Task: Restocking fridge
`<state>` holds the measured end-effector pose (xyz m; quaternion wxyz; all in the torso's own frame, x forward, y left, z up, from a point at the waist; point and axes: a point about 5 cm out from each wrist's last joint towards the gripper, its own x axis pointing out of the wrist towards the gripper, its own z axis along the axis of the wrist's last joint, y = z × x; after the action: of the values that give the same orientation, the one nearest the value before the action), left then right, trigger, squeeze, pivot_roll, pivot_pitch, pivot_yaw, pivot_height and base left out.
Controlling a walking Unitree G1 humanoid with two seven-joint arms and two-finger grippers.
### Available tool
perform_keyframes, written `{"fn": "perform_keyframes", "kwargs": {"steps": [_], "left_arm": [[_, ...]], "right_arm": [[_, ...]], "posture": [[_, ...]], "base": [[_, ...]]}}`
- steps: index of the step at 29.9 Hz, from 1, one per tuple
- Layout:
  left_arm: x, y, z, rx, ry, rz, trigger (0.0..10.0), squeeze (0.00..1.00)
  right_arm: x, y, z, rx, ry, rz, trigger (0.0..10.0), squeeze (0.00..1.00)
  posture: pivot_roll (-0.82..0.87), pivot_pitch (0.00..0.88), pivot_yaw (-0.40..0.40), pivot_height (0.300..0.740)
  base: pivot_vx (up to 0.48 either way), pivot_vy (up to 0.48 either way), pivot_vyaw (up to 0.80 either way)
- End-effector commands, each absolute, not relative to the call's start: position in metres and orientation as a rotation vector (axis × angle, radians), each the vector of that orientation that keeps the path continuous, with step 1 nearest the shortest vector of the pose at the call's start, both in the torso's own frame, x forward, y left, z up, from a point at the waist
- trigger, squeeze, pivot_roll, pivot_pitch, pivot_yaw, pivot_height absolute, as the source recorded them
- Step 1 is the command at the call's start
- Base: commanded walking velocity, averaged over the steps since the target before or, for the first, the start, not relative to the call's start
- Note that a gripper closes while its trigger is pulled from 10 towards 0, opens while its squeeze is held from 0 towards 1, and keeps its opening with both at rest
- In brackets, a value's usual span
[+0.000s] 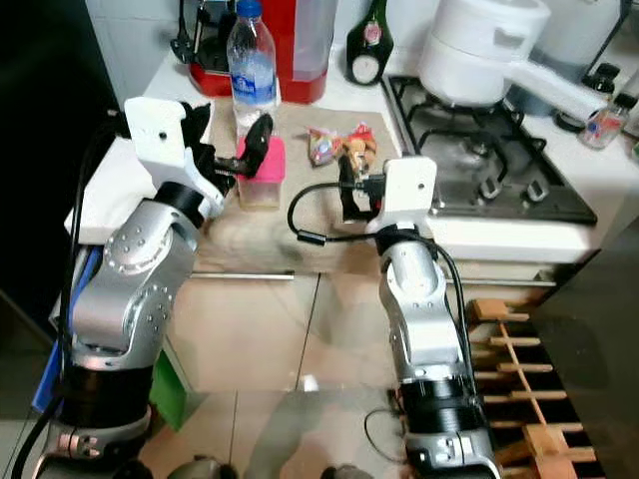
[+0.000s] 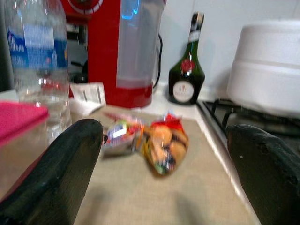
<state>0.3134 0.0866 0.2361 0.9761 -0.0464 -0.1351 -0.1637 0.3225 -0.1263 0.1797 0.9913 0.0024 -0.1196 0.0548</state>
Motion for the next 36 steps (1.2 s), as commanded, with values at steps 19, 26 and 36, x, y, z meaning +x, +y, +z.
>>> {"fn": "perform_keyframes", "kwargs": {"steps": [19,26,36], "left_arm": [[0.319,0.090,0.232,-0.055,-0.247,-0.294,10.0,0.00],[0.321,0.094,0.230,-0.052,-0.241,-0.261,10.0,0.00],[0.332,0.089,0.227,-0.001,-0.206,-0.320,10.0,0.00]], "right_arm": [[0.321,-0.122,0.176,0.046,-0.218,0.145,10.0,0.00],[0.323,-0.119,0.176,0.057,-0.209,0.156,10.0,0.00],[0.339,-0.128,0.170,0.137,-0.142,0.063,10.0,0.00]], "posture": [[0.03,0.000,-0.037,0.740],[0.04,0.000,-0.044,0.740],[0.03,0.000,0.032,0.740]], "base": [[0.000,0.126,0.00],[0.000,0.343,0.00],[0.000,0.000,0.00]]}}
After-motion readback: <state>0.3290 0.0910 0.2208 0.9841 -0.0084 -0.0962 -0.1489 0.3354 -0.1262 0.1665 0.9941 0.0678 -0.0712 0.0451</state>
